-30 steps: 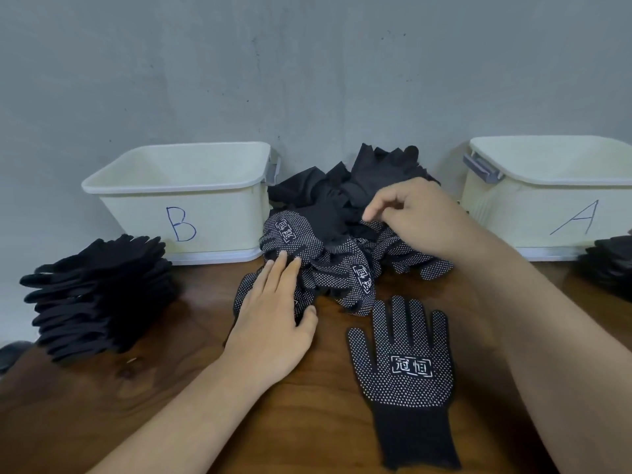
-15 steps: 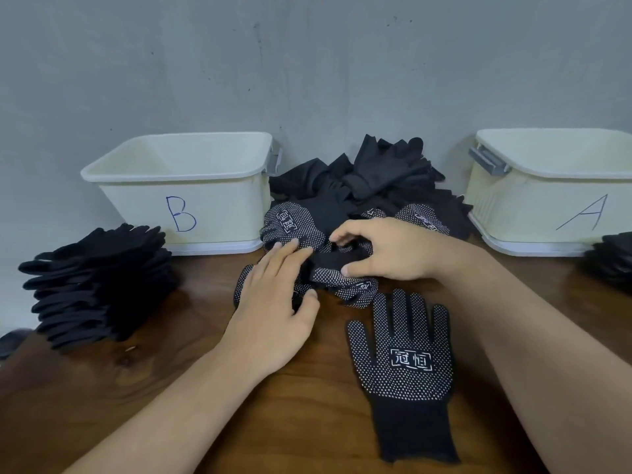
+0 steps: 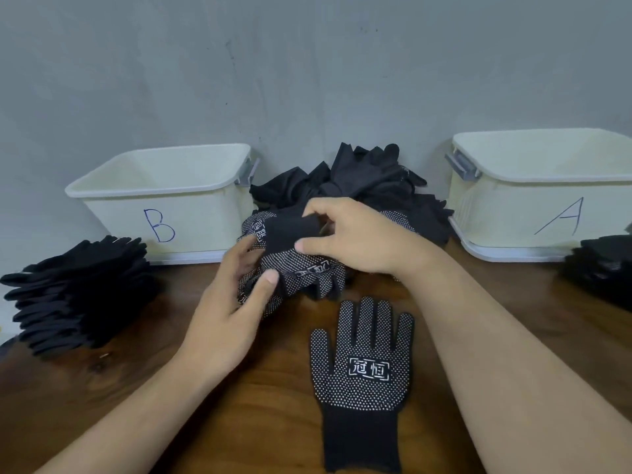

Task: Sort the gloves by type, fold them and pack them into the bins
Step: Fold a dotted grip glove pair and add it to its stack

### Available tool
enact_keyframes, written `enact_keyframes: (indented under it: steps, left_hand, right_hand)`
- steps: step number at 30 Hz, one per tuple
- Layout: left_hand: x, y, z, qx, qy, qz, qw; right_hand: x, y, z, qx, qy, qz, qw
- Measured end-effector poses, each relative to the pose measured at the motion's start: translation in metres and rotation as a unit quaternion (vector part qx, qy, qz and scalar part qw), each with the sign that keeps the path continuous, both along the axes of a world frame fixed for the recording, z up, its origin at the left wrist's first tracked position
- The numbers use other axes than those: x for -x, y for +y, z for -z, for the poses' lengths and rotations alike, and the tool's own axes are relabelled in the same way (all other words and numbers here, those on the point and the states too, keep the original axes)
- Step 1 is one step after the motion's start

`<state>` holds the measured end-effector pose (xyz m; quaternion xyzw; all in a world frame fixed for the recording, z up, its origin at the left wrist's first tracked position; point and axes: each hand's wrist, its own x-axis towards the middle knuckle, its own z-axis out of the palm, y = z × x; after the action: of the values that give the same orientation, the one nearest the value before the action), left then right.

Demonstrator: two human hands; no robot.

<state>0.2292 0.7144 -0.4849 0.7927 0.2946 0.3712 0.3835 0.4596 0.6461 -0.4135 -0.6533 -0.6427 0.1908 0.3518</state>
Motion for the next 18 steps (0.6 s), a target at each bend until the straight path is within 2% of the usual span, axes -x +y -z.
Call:
enact_keyframes:
  steps: [3,7,13,18]
  left_hand:
    - [-0.012,-0.013,-0.017,0.048,-0.112,-0.026,0.992]
    - [-0.026,-0.026,-0.03,0.071,-0.186,-0.079,0.977]
    - [-0.035,-0.025,-0.041,0.043,-0.21,-0.132,0.968]
    - [-0.024,-0.031,-0.054,0.09,-0.282,-0.137,0.945]
  right_hand:
    - [0.004,0.002,-0.001,-0.044,0.071,-0.012,0.996]
    - [0.015,0.004,-0.006,-0.103,0.141,-0.027,0.984]
    - [0.034,-0.003,-0.015,-0.168,0.192,0.017,0.967]
    - [0.044,-0.002,-0.016,-0.242,0.192,0.028,0.951]
